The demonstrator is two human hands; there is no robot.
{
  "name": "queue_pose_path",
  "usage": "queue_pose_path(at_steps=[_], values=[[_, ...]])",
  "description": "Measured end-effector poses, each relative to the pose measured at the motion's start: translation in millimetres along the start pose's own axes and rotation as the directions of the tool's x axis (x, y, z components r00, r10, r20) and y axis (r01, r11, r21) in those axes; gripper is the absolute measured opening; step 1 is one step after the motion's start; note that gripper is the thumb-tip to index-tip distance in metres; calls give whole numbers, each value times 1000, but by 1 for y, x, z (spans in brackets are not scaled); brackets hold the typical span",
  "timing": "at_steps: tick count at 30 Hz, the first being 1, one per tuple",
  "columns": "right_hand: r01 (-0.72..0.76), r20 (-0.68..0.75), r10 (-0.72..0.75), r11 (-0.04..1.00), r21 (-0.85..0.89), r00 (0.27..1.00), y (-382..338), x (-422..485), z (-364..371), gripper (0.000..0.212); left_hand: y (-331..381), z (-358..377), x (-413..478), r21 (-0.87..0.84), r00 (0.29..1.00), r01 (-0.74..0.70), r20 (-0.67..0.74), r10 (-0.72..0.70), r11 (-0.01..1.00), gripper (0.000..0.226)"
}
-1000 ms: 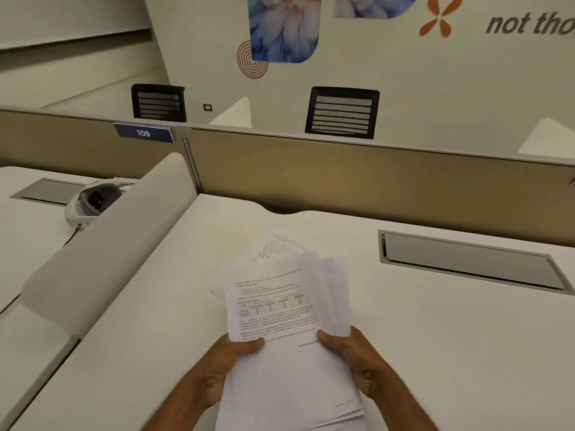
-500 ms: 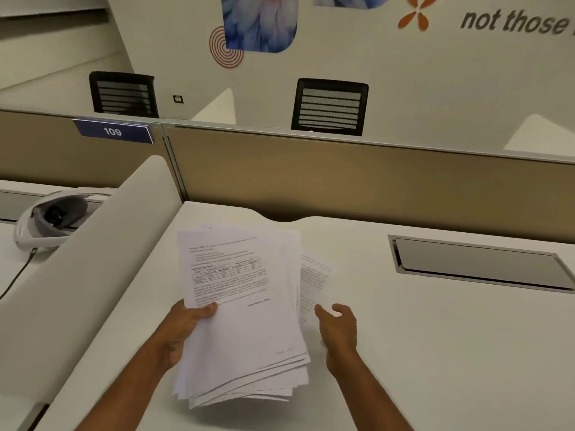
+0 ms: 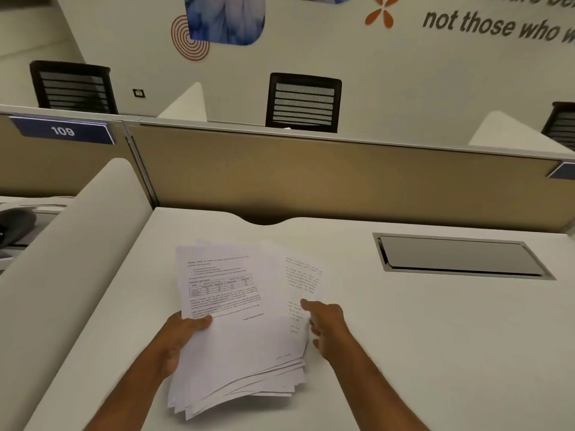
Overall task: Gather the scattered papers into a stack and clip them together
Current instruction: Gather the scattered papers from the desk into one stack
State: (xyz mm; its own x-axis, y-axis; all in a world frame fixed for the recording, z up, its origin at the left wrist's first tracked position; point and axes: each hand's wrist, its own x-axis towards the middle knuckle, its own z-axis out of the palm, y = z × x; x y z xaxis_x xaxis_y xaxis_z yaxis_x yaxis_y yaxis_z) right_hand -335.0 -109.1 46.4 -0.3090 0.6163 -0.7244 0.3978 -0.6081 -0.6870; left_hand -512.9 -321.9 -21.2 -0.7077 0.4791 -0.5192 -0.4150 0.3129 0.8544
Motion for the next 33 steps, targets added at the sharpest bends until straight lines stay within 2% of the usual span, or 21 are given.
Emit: queue_pose_path(at_steps=[4,10,14,16,17,19,21,23,28,33], values=[[-12,-18,10,997,-81,1000,8,16,-3,19,-2,0,0,-1,1000,-2,-8,2,1000,43],[126,-56,-146,954,-272,988,22,33,6,25,-9,0,0,-14,999,-28,-26,27,1000,47],[106,-37,-110,988,-110,993,22,27,8,35,-12,5,-5,-14,999,-26,-23,26,1000,44],[106,-104,-112,993,-59,988,25,30,5,45,-15,6,-6,-14,999,-24,-30,23,1000,44],[114,-142,-120,992,-52,983,26,30,2,43,-15,7,-7,-11,999,-27,-34,27,1000,44],[122,-161,-133,990,-76,978,32,32,-4,27,-16,7,-6,-16,999,-30,-36,30,999,44],[135,-99,-146,985,-109,984,39,31,-8,10,-17,8,-6,-12,999,-26,-42,26,1000,46],[170,-16,-173,978,-117,985,45,29,-9,4,-18,10,-8,-25,999,-14,-43,12,1000,46],[229,105,-216,964,-136,971,50,24,-10,36,-22,17,-19,-86,998,20,-54,-25,996,42],[182,164,-166,979,-89,972,58,23,-35,33,-27,23,-41,-228,994,91,-33,-101,969,40]])
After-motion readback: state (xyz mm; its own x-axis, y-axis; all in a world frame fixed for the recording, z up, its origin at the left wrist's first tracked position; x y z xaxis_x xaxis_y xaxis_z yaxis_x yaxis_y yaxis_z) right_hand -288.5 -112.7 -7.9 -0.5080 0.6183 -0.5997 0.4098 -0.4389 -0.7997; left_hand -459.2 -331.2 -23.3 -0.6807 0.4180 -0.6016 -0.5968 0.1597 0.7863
